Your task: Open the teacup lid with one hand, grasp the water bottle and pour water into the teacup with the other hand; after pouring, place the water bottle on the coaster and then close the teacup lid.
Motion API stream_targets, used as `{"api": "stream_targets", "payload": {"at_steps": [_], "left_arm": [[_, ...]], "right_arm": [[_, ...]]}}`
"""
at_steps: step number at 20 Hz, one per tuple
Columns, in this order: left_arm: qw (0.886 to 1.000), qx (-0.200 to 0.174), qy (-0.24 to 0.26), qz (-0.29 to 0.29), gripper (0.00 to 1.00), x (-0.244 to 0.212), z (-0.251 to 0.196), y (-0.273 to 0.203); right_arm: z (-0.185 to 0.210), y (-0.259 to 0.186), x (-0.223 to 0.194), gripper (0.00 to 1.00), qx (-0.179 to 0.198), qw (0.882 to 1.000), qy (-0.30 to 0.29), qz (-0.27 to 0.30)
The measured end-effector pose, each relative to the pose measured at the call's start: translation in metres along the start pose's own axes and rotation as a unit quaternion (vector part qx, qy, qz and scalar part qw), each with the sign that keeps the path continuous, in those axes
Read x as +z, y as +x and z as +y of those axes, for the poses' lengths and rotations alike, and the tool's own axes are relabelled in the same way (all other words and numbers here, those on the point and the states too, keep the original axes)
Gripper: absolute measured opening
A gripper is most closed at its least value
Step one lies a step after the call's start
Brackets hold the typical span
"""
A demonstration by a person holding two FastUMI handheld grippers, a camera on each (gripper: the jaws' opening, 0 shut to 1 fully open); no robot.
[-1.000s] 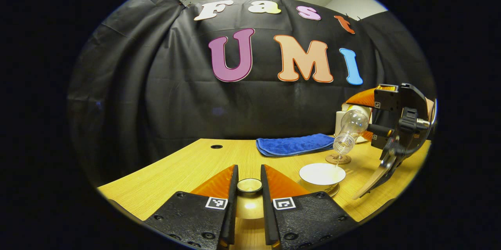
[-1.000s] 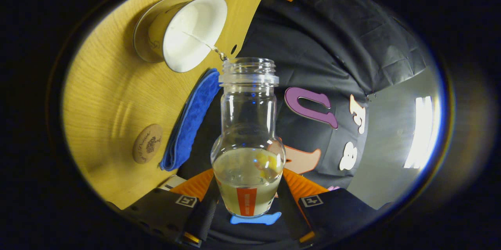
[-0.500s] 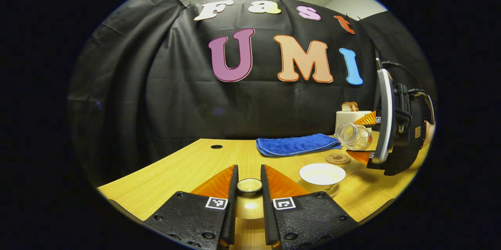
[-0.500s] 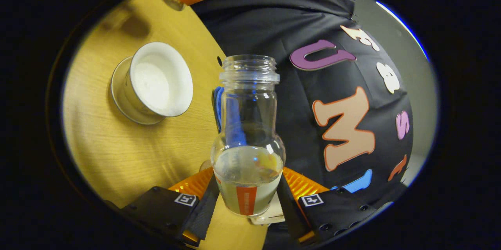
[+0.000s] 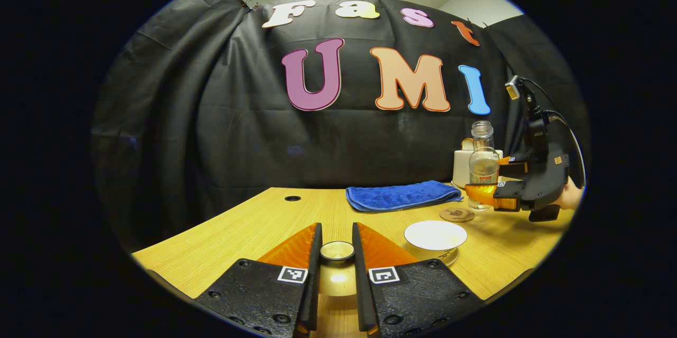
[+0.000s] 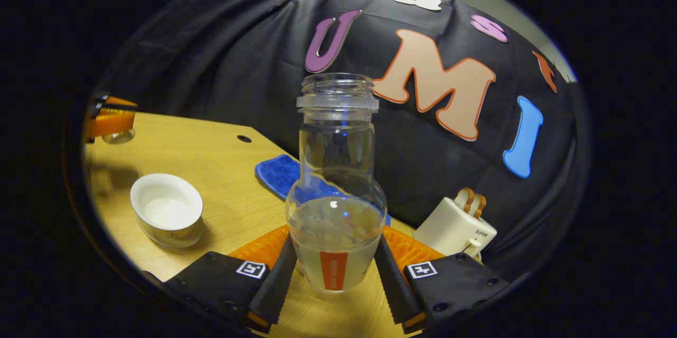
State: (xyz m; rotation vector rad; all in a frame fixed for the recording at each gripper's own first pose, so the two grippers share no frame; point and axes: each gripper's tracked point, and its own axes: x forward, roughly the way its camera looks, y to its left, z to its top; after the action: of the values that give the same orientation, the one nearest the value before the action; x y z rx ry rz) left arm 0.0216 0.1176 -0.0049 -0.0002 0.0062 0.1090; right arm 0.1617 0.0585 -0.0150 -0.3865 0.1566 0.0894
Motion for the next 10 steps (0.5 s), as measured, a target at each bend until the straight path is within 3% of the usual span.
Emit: {"api": "stream_targets", "payload": {"at_steps": [2,5,10], "left_arm": [[1.000,0.000,0.000,0.000,0.28,0.000,0.000,0.000],[1.000,0.000,0.000,0.000,0.28,0.000,0.000,0.000],[1.000,0.000,0.000,0.000,0.27,0.000,0.001,0.000]], "right_arm": [[-0.007,0.013,-0.005,0.79,0.007,0.996,0.093,0.006],[-0.009,0.029,-0.015,0.81,-0.002,0.983,0.181,0.019],[-0.030,0.048,-0.032,0.81,-0.023,0.977,0.209,0.034]]}}
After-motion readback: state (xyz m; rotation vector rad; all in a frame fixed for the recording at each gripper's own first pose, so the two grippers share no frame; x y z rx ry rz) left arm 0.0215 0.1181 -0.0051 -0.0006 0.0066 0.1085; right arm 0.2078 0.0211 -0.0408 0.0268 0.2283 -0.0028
